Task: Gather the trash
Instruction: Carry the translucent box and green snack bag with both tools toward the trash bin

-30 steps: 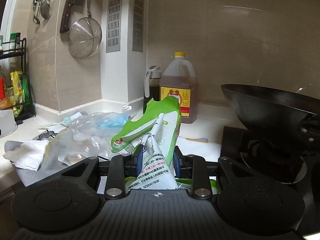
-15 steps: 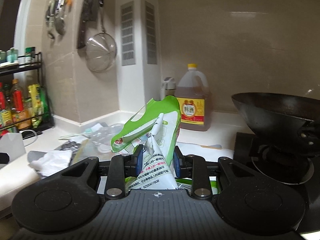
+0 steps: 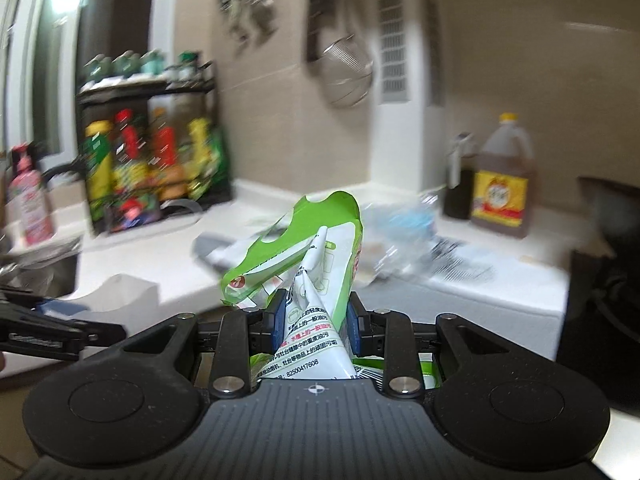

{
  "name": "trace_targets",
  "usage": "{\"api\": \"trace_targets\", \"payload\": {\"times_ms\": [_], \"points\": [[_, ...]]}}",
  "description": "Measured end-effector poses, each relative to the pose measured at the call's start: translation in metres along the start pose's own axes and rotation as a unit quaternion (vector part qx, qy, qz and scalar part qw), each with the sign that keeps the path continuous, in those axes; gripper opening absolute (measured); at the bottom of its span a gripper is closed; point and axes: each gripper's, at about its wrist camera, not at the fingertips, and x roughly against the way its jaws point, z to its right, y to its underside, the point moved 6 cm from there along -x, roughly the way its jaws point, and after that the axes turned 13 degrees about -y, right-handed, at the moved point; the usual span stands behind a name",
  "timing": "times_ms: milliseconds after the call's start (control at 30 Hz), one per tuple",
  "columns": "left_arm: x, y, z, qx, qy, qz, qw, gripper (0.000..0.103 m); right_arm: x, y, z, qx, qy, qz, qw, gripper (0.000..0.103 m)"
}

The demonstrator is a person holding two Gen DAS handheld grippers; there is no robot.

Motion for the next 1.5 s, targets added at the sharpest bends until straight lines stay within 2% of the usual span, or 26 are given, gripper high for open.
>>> {"api": "trace_targets", "payload": {"times_ms": [233, 433, 733, 1500], "points": [[0.001, 0.044, -0.013, 0.005, -0.016, -0.048, 0.9987, 0.067, -0.004, 0.037, -0.031, -0.012, -0.030, -0.059, 0.998, 0.032], [0.007, 0.045, -0.018, 0.009, -0.021, -0.039, 0.9990, 0.067, -0.005, 0.053, -0.047, -0.006, -0.040, -0.086, 0.995, 0.032], [0.013, 0.043, -0.017, 0.006, -0.018, -0.031, 0.9994, 0.067, -0.007, 0.053, -0.053, 0.004, -0.040, -0.092, 0.995, 0.032], [-0.008, 0.046, -0.014, 0.004, -0.024, -0.065, 0.9976, 0.067, -0.015, 0.067, -0.047, -0.003, -0.036, -0.112, 0.993, 0.032]]}}
